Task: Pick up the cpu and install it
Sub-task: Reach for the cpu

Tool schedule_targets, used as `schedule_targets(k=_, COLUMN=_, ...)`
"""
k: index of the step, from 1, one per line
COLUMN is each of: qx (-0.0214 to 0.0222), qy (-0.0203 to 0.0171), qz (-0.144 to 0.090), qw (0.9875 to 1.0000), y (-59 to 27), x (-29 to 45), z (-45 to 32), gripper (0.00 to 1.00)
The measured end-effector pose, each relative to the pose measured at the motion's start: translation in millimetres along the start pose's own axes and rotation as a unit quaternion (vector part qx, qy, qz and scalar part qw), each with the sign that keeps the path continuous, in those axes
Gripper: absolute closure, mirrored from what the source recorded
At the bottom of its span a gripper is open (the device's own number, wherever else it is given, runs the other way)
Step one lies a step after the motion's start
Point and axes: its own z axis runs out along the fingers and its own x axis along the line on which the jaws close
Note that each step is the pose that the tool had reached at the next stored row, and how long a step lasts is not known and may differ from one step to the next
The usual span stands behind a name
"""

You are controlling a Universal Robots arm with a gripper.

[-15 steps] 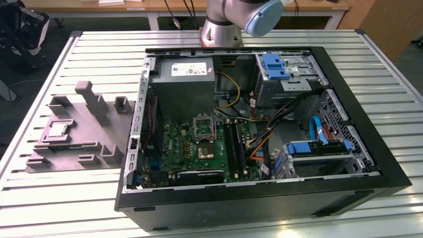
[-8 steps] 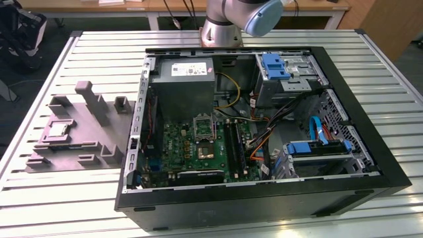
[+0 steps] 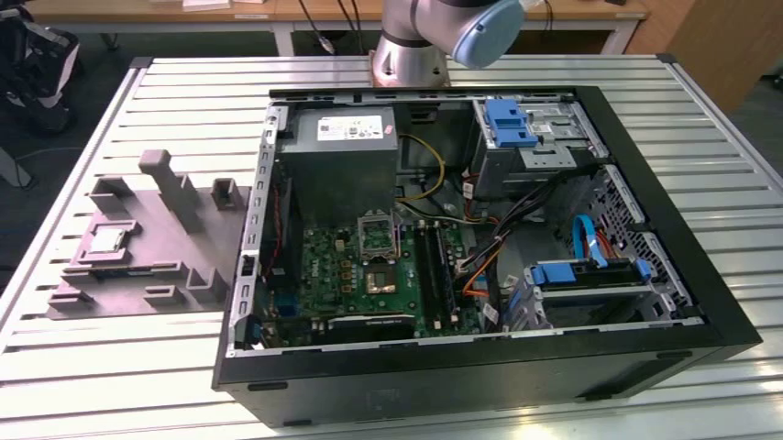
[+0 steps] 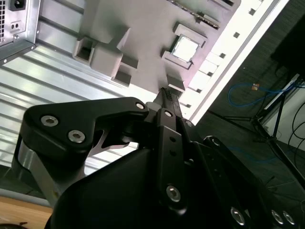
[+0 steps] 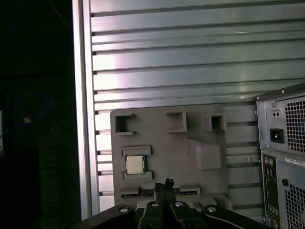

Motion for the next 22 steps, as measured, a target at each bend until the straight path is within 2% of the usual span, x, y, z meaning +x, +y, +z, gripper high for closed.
schedule_targets(k=15, qx=0.0, qy=0.0, qz=0.0, qw=1.0, y=-2.1, x=25.8, z=1.3, gripper=0.89)
schedule_targets(k=22, qx=0.0, qy=0.0, qz=0.0, qw=1.0, y=-2.8, x=35.1, z=1.6, gripper=0.89)
